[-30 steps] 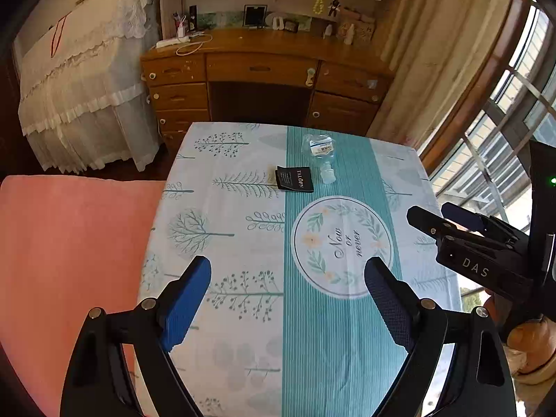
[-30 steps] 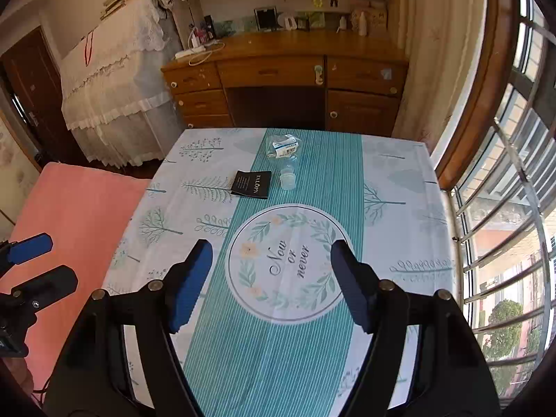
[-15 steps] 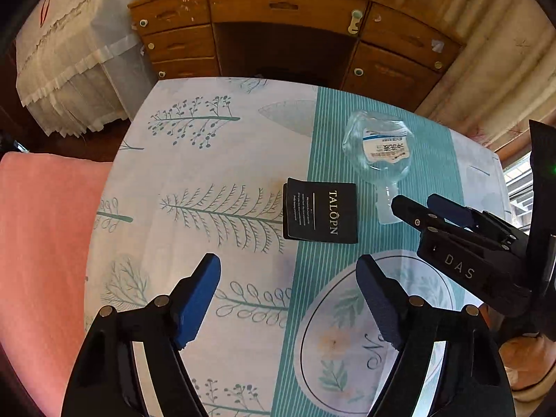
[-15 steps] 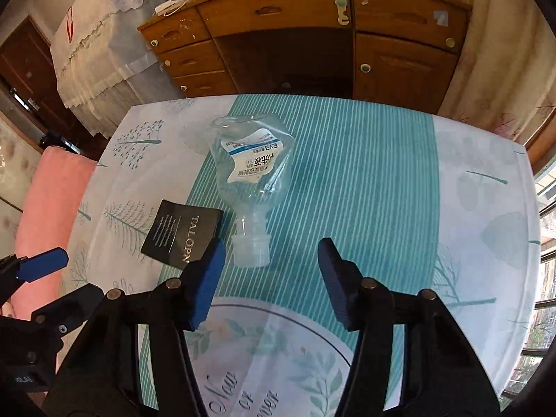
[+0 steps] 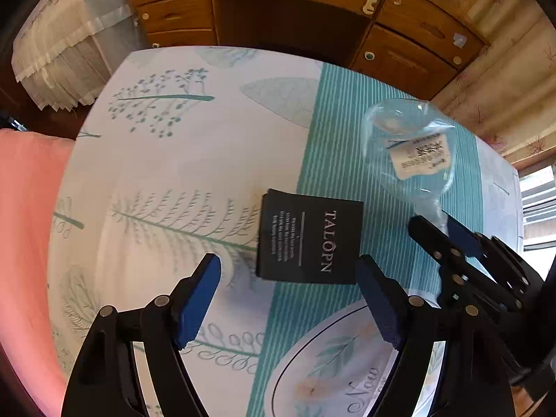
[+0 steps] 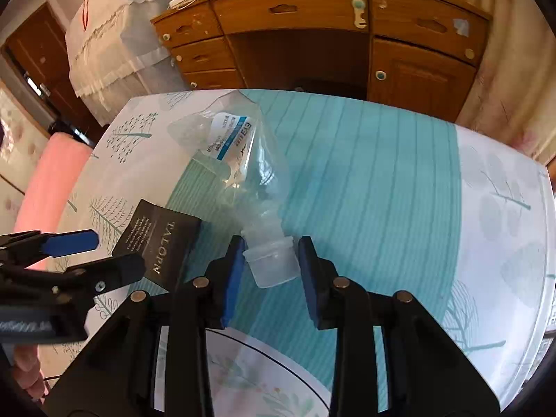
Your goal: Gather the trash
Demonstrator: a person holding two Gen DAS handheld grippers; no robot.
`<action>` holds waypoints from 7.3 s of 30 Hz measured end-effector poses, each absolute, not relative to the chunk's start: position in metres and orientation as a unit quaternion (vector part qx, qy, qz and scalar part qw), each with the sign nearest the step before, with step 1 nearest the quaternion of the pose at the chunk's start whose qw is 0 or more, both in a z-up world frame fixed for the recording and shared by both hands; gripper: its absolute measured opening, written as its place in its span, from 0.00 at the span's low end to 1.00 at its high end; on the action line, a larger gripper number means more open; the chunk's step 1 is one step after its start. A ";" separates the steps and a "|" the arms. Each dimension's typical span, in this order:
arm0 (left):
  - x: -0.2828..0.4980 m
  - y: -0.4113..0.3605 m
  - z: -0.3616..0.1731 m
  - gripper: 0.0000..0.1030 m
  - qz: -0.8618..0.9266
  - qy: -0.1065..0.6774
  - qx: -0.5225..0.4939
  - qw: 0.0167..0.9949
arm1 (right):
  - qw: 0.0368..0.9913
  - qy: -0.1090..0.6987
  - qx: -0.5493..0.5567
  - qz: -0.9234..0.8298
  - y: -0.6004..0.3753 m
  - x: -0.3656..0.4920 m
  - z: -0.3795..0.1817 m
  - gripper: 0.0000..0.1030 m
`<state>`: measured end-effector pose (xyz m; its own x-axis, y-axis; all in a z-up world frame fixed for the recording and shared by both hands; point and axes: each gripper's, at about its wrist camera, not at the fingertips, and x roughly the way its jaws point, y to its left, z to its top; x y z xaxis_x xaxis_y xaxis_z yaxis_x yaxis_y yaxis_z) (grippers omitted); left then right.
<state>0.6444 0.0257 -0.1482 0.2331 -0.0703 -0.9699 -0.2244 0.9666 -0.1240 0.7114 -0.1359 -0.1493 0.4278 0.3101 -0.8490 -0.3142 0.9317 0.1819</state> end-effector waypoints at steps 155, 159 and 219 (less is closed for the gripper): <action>0.004 0.029 -0.192 0.91 -0.042 0.557 -0.070 0.827 | 0.832 0.538 0.122 0.051 -0.167 0.045 -0.240 0.55; 0.005 0.024 -0.141 0.91 -0.028 0.530 -0.058 0.846 | 0.845 0.518 0.115 0.057 -0.170 0.046 -0.183 0.58; 0.008 -0.011 0.038 0.91 0.020 0.462 -0.021 0.886 | 0.907 0.414 0.059 0.043 -0.177 0.030 0.032 0.61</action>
<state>0.0078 -0.0112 0.0376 0.5718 0.0168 -0.8202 -0.0548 0.9983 -0.0178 0.0301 -0.1768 0.0320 0.6534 0.1264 -0.7464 -0.0285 0.9894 0.1426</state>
